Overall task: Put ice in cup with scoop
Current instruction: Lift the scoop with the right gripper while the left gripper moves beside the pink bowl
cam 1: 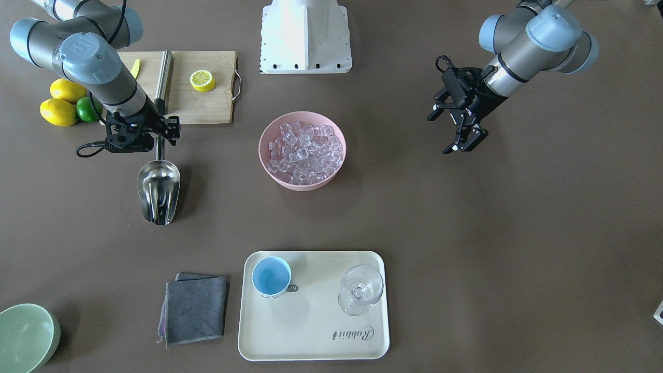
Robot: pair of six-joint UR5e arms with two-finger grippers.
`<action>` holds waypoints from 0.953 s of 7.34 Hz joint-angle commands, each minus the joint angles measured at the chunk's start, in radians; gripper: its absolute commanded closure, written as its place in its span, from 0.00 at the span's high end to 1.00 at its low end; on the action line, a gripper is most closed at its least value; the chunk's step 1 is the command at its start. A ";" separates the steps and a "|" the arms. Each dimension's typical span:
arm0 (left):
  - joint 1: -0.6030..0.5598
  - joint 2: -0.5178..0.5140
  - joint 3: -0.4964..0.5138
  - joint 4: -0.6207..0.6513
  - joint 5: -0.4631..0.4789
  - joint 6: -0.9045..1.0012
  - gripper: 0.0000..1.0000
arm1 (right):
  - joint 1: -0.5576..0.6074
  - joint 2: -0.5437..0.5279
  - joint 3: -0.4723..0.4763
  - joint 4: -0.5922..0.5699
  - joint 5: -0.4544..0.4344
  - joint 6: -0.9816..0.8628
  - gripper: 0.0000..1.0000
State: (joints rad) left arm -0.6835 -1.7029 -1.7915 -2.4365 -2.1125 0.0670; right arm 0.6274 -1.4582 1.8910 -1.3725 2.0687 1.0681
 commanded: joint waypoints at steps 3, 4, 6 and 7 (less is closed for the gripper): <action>0.075 -0.092 0.040 -0.003 0.068 0.007 0.98 | 0.014 -0.016 0.063 -0.002 0.010 -0.007 0.00; 0.075 -0.133 0.041 0.048 0.066 0.007 0.98 | 0.052 -0.025 0.086 -0.005 0.008 -0.063 0.00; 0.079 -0.172 0.050 0.113 0.063 0.002 0.98 | 0.203 -0.013 0.121 -0.157 0.027 -0.410 0.00; 0.082 -0.187 0.058 0.113 0.060 -0.001 0.98 | 0.240 -0.013 0.146 -0.208 0.027 -0.515 0.00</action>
State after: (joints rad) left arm -0.6066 -1.8637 -1.7455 -2.3411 -2.0481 0.0707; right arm 0.7666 -1.4752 2.0021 -1.4725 2.0863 0.8144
